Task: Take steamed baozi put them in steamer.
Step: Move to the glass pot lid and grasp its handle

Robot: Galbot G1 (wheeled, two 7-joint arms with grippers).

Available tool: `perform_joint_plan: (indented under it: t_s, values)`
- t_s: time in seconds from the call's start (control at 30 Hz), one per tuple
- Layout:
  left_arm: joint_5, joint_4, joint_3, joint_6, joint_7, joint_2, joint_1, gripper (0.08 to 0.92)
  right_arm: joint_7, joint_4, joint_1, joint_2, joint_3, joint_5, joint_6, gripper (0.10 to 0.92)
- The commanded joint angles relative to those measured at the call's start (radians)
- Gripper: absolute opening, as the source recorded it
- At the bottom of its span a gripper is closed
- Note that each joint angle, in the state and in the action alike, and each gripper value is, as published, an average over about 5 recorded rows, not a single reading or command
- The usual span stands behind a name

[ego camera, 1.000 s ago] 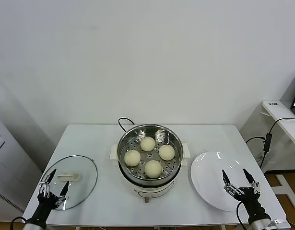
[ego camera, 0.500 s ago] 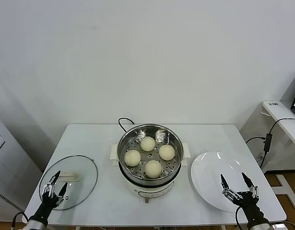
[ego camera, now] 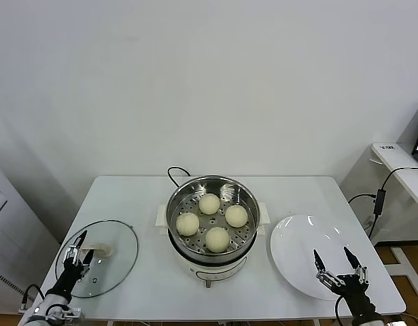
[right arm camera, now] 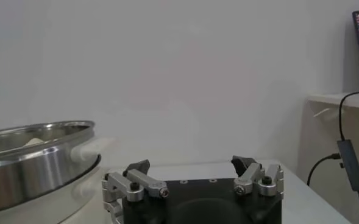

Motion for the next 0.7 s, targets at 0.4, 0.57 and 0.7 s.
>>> perform_joint_plan:
  t_s: [0.4, 0.57, 0.7]
  values:
    - [0.022, 0.12, 0.002, -0.004, -0.033, 0.02, -0.093, 0.689, -0.006, -0.008, -0.006, 0.003, 0.004, -0.008, 0.012, 0.823]
    - [-0.072, 0.079, 0.016, -0.012, -0.038, 0.029, -0.065, 0.542, -0.007, -0.01, -0.004, 0.003, 0.005, -0.009, 0.017, 0.823]
    - [-0.191, -0.032, 0.042, 0.02, 0.008, 0.049, -0.015, 0.429, -0.007, -0.011, -0.002, 0.002, 0.004, -0.009, 0.017, 0.823]
